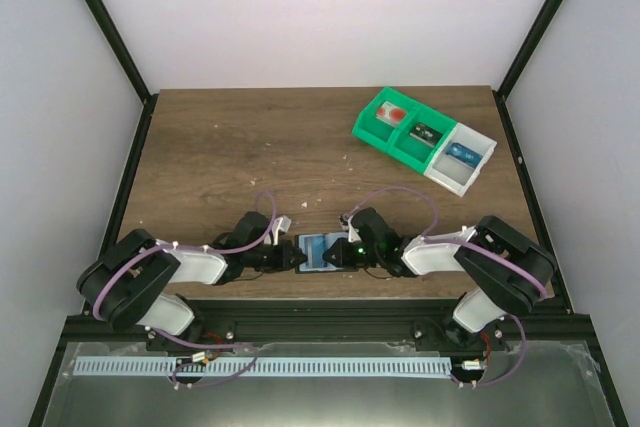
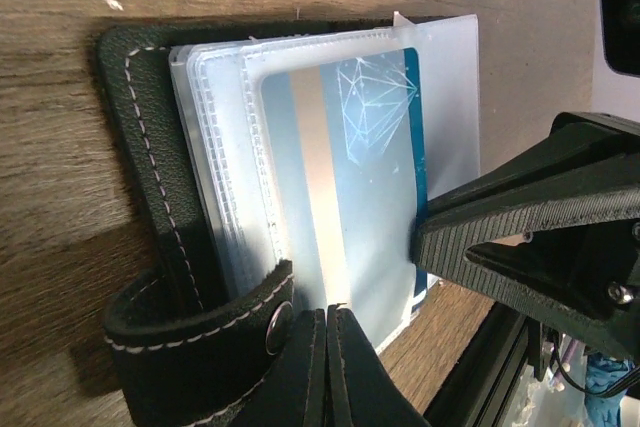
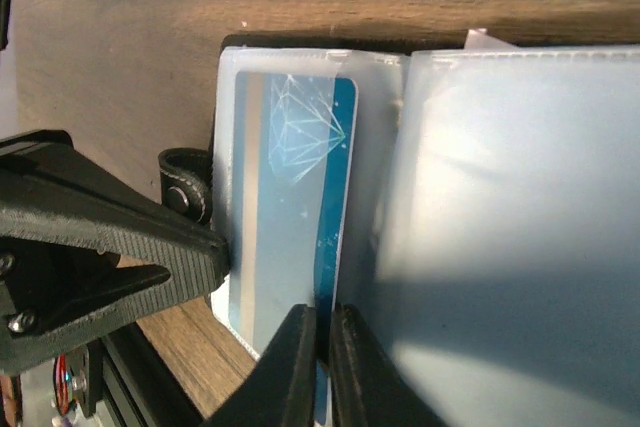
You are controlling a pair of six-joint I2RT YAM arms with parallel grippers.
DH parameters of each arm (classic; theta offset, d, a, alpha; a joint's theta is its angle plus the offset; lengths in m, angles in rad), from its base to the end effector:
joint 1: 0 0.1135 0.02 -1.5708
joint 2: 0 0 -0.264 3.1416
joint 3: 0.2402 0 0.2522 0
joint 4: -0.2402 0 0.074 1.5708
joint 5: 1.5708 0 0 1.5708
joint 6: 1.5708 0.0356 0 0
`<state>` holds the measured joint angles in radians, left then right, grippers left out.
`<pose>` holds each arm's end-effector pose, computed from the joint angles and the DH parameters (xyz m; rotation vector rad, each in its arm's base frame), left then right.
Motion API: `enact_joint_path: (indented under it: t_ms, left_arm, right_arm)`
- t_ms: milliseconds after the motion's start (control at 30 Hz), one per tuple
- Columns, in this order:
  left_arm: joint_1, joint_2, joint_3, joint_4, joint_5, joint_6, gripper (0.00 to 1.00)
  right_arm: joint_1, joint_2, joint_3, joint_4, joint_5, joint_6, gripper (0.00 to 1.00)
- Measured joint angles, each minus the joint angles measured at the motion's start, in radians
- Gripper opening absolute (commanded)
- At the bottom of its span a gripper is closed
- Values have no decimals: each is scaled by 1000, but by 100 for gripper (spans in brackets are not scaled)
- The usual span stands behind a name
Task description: Take the credit cards out of the card holder
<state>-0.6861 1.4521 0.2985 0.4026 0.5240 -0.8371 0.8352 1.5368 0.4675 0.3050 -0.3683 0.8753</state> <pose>0.1585 -0.1528 0.1045 0.1059 2.6120 -1.2825 0.1642 0.2005 0.1172 -0.1564 2.6370 1.1697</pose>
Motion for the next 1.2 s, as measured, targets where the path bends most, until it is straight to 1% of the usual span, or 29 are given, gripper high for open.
enact_joint_path:
  t_ms: [67, 533, 667, 767, 1200]
  left_arm:
    - [0, 0, -1, 2, 0, 0, 0]
    - [-1, 17, -1, 23, 5, 1, 0]
    - [-2, 23, 3, 23, 8, 1, 0]
    - [-2, 23, 3, 23, 8, 1, 0]
    - [-4, 16, 3, 15, -1, 3, 0]
  right_arm:
    - [-10, 0, -11, 22, -19, 8, 0]
    - [-43, -26, -58, 105, -78, 20, 1]
    - [-56, -26, -59, 108, -106, 22, 3]
    - [-63, -26, -65, 119, -118, 26, 1]
    - [-91, -54, -92, 124, -133, 30, 0]
